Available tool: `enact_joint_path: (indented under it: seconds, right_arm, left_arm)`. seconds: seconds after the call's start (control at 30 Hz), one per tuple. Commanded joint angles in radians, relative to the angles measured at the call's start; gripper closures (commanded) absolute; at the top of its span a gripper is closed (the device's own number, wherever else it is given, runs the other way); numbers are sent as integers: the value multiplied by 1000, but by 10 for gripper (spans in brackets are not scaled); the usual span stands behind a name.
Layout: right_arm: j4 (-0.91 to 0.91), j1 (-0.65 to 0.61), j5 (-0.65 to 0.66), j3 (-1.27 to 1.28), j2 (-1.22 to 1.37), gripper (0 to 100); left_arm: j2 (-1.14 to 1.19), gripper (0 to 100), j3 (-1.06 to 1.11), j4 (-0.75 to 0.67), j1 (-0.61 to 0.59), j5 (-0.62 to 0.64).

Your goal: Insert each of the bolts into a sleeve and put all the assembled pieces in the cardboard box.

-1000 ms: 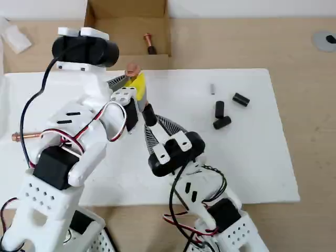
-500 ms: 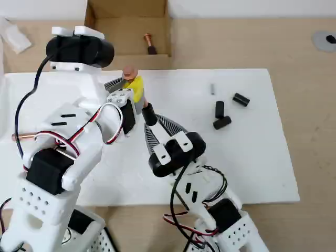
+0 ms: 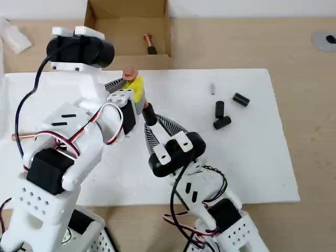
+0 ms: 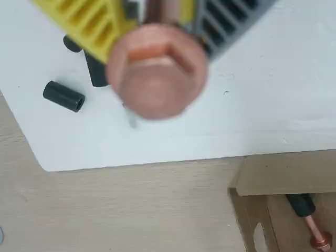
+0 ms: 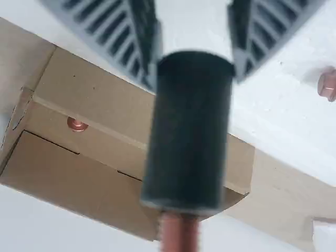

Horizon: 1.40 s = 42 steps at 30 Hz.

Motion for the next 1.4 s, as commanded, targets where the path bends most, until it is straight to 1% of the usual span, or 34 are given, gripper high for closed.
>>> enact_joint_path:
  seconds: [0.0, 0.53, 0.7, 1.17, 1.37]
  right_arm:
    - [-28, 21, -11, -13, -125, 989]
    - [-28, 21, -11, -13, -125, 989]
    - [-28, 21, -11, -13, -125, 989]
    - [-28, 21, -11, -18, -125, 989]
    - [-26, 21, -11, -18, -125, 989]
  left_arm:
    - [-18, 995, -63, 6, 17, 3]
    - [-16, 995, -26, 11, 17, 3]
    - [-12, 994, -26, 8, 17, 43]
    - [-8, 994, -12, 5, 17, 43]
    - [-15, 994, 84, -75, 17, 40]
